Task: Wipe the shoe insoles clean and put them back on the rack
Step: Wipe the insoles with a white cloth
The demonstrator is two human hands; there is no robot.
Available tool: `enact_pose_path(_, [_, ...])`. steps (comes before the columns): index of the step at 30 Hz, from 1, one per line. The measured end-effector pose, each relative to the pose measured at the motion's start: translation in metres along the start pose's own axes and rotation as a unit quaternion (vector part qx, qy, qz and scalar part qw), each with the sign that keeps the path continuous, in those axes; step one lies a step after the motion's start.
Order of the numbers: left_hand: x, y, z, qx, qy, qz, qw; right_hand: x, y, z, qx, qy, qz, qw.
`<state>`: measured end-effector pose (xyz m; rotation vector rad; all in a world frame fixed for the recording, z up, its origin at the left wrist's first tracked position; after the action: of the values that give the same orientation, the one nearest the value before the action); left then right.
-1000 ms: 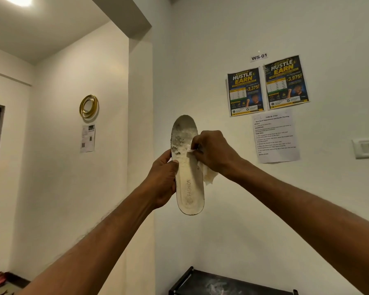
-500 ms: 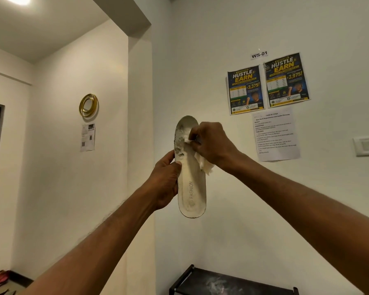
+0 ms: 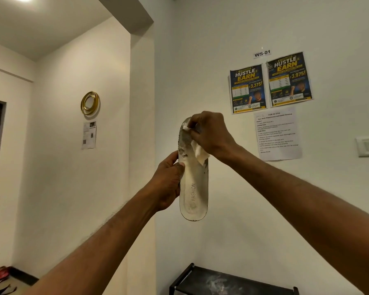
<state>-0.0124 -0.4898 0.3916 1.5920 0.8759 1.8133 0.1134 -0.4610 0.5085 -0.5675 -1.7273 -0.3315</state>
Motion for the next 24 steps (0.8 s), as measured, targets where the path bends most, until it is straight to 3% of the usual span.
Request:
enact_pose_path(3, [-0.001, -0.002, 0.001, 0.005, 0.002, -0.006, 1.0, 0.005, 0.002, -0.006, 0.002, 0.049, 0.014, 0.999])
enact_pose_path(6, [0.0, -0.001, -0.001, 0.021, 0.005, 0.003, 1.0, 0.0, -0.007, 0.003, -0.018, 0.012, -0.028, 0.999])
enact_pose_path(10, [-0.002, -0.004, -0.001, 0.018, 0.005, 0.002, 1.0, 0.008, 0.004, -0.004, 0.007, 0.073, 0.016, 0.997])
enact_pose_path(14, [-0.003, -0.003, -0.001, 0.035, 0.004, 0.009, 0.999, -0.002, -0.007, 0.011, -0.018, 0.013, -0.023, 1.0])
enact_pose_path(18, [-0.005, -0.004, 0.0, 0.03, 0.0, 0.009, 1.0, 0.005, 0.003, 0.001, 0.01, 0.081, 0.032, 0.996])
enact_pose_path(22, [-0.003, -0.004, -0.002, 0.041, 0.006, 0.009, 0.999, -0.003, -0.006, 0.014, -0.007, 0.029, -0.015, 0.999])
enact_pose_path(24, [-0.003, -0.004, -0.002, 0.039, 0.005, 0.003, 0.999, 0.002, 0.002, 0.008, 0.003, 0.067, 0.016, 0.998])
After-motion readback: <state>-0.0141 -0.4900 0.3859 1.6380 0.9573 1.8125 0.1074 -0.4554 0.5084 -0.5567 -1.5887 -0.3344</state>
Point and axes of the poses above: each hand's wrist, its own x-axis towards the middle knuckle, its own z-axis out of the palm, y = z × x, the point moved 5 cm from there along x, towards the middle knuckle, and after that the axes turned 8 degrees about z, right-handed, at the moved point
